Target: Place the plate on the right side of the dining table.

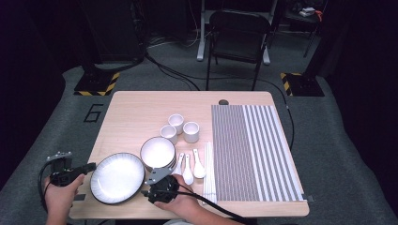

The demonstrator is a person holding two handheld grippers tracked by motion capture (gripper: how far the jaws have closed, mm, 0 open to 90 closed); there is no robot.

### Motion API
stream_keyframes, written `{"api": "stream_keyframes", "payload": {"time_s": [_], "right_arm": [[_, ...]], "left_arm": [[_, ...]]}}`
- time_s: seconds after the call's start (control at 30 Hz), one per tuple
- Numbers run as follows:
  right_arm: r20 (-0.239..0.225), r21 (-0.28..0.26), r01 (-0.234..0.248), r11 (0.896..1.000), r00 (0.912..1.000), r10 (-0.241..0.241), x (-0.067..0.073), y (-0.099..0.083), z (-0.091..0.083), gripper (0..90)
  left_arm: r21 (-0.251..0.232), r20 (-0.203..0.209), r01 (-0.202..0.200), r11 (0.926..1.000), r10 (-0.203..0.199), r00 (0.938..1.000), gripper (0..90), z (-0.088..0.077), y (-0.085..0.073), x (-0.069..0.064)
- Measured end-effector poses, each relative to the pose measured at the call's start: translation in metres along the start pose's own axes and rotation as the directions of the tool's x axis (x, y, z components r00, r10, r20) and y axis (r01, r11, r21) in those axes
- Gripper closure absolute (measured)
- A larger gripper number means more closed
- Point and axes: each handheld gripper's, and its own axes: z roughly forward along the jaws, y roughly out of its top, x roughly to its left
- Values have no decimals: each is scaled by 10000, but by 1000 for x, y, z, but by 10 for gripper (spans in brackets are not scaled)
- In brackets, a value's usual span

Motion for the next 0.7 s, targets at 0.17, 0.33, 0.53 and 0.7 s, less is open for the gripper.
{"api": "stream_keyframes", "payload": {"time_s": [0.17,0.33,0.53,0.7], "right_arm": [[55,85,-166,9998,9998,165,3,0,3,607],[168,141,-98,9999,9998,95,2,1,5,608],[146,215,-246,9995,9996,243,1,0,7,611],[146,232,-340,9992,9993,336,1,0,8,611]], "left_arm": [[92,68,140,9999,-140,9999,848,0,0,0],[14,120,334,9994,-334,9994,848,1,-1,0],[68,17,198,9998,-198,9998,843,1,-1,1],[324,-46,264,9991,-263,9996,846,4,-2,-1]]}}
